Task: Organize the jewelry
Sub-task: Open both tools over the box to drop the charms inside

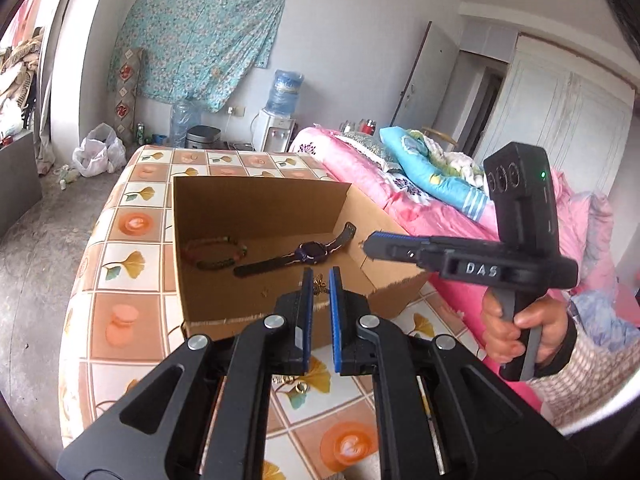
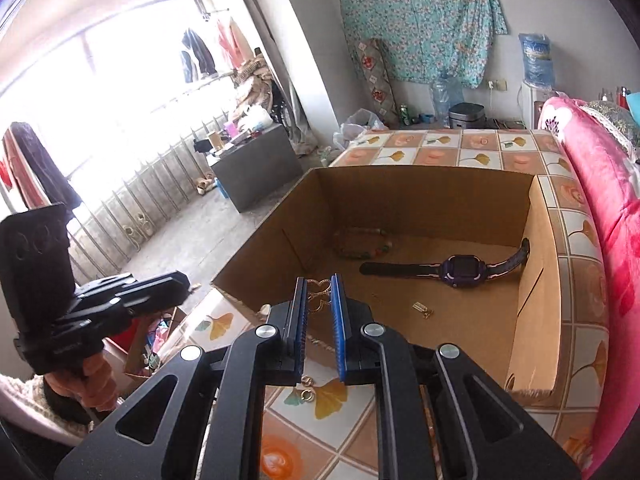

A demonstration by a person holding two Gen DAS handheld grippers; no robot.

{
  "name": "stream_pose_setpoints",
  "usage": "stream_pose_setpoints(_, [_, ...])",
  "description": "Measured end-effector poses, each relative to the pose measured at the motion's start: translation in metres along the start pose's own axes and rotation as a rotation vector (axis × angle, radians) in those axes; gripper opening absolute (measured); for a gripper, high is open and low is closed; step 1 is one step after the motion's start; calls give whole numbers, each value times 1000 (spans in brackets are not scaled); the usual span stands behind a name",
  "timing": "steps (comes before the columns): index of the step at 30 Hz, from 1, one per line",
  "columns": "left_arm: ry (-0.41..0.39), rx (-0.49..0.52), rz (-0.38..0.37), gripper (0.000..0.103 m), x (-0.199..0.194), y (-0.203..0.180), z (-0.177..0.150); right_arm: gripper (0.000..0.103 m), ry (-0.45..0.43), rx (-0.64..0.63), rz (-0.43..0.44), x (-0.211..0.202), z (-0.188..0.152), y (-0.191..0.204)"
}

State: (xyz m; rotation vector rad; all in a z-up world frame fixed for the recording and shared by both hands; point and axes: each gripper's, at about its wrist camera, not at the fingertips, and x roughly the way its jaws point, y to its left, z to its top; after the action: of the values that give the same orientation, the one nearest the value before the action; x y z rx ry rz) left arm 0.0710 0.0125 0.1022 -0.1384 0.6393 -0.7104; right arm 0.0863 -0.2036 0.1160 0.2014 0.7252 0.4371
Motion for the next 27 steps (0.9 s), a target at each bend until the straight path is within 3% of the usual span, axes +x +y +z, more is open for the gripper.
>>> stream_pose_setpoints(6, [197, -88, 71, 7, 78, 24, 31, 12, 111, 107, -7, 52, 13, -34])
stream_pose_setpoints(8, [235, -108, 75, 7, 96, 31, 35, 12, 138, 106, 3, 64, 14, -38])
stream_pose_setpoints(11, [281, -114, 143, 8, 118, 40, 39, 13, 163, 109, 10, 74, 13, -42])
stream_pose_setpoints(13, [292, -147, 138, 11, 126, 46, 40, 15, 163, 124, 24, 74, 13, -46])
stream_pose_setpoints(15, [281, -151, 141, 16, 126, 48, 39, 22, 142, 143, 39, 71, 13, -53])
stream_pose_setpoints(20, [231, -128, 181, 18, 120, 47, 40, 23, 85, 178, 58, 52, 10, -62])
stream_pose_setpoints(27, [40, -56, 158, 28, 62, 30, 37, 23, -25, 112, 116, 12, 2, -41])
